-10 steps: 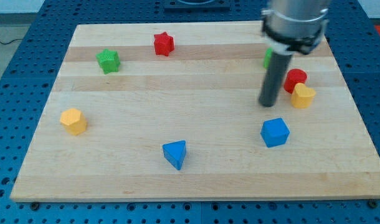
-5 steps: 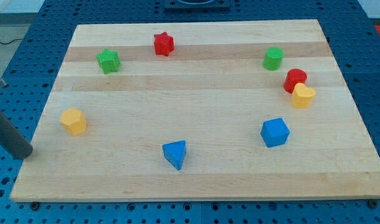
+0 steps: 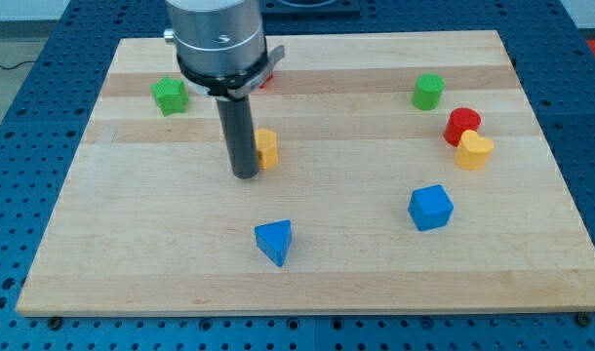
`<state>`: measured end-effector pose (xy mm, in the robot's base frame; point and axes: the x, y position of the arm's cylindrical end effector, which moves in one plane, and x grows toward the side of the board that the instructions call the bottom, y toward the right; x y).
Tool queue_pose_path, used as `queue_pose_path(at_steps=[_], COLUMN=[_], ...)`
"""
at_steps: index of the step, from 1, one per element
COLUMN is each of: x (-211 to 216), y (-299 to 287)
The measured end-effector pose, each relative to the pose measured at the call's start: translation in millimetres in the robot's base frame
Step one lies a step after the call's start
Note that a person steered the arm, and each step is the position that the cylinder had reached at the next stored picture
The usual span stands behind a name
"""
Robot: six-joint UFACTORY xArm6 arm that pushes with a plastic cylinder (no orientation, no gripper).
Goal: Push yellow hexagon into the yellow heart
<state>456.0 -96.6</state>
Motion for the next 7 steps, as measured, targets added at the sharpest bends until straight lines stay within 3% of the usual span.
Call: queue_pose_path(at_steps=[1, 2, 4, 5, 7], x=[4.1, -27.6, -42.8, -43.8, -37.0], y=[-80.3, -83.6, 101.0, 163.2, 99.9])
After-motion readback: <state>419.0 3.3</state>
